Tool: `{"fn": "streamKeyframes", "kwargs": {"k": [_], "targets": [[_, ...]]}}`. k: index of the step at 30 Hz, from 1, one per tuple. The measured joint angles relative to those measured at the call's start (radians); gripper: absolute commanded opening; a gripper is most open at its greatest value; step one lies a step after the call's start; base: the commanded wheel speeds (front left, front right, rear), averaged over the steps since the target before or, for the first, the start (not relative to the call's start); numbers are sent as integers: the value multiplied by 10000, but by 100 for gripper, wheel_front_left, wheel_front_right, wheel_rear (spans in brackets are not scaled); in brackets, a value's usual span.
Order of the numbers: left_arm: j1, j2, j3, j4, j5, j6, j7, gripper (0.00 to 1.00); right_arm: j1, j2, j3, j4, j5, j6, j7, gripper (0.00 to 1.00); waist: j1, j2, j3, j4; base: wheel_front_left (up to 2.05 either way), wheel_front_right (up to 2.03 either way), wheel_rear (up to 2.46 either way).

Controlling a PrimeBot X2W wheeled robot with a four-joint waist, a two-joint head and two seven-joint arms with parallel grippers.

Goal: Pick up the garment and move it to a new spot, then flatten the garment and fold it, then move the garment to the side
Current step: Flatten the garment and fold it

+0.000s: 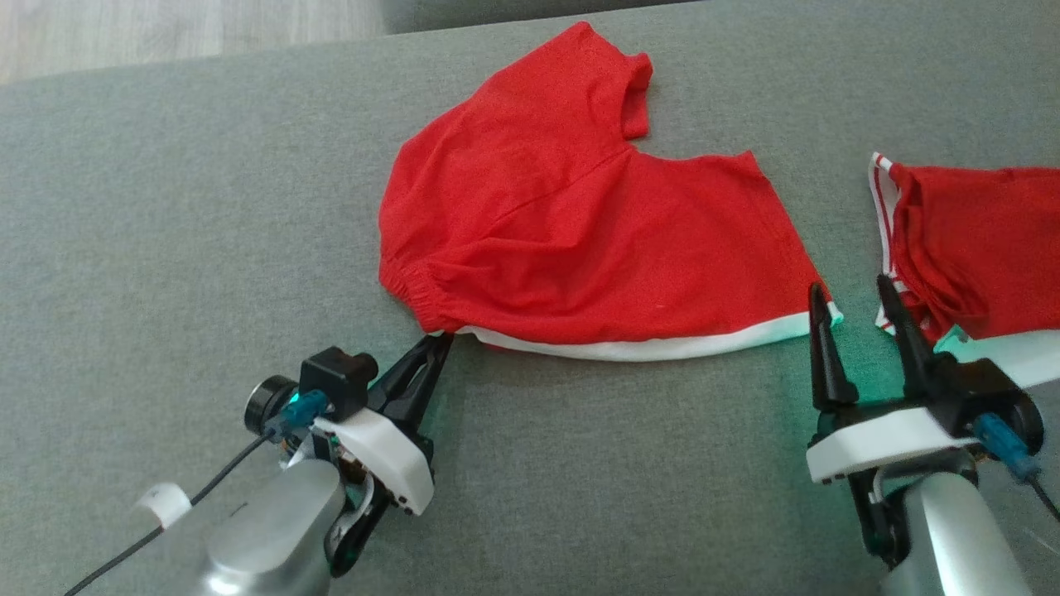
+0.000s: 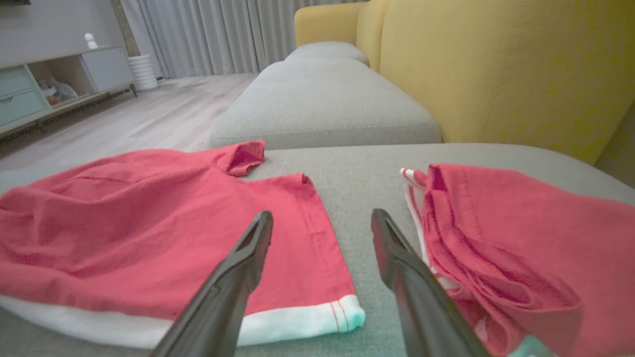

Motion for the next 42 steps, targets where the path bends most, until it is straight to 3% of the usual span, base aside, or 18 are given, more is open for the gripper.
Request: {"fn": "streamKeyframes", "kwargs": {"k": [21, 27, 28, 29, 36, 42], "targets": [[-31, 217, -268, -819, 485, 650, -186, 0, -994, -4, -589, 2487, -384, 0, 2119, 100, -1, 0, -152, 496, 0, 0, 0], [-30, 311, -332, -1030, 541, 796, -146, 0, -1205, -25, -407, 2807, -330, 0, 2228, 100, -1, 1, -142, 502, 0, 0, 0], [-30, 328, -347, -1064, 543, 802, -144, 0, -1248, -31, -359, 2836, -311, 0, 2288, 33, -1, 0, -140, 493, 0, 0, 0], [-30, 347, -362, -1095, 543, 809, -127, 0, -1276, -35, -301, 2849, -297, 0, 2290, 0, -1, 0, -142, 484, 0, 0, 0], [-33, 637, -376, -1266, 646, 972, 35, 0, -1349, -15, -79, 2750, 502, 0, 1762, 0, -1, 0, -360, 390, 0, 0, 0], [-660, 1076, -366, -1779, 842, 955, 527, 0, -1981, -15, 288, 1624, 1584, 0, 1402, 0, -1, 0, -722, 328, 0, 0, 0]]}}
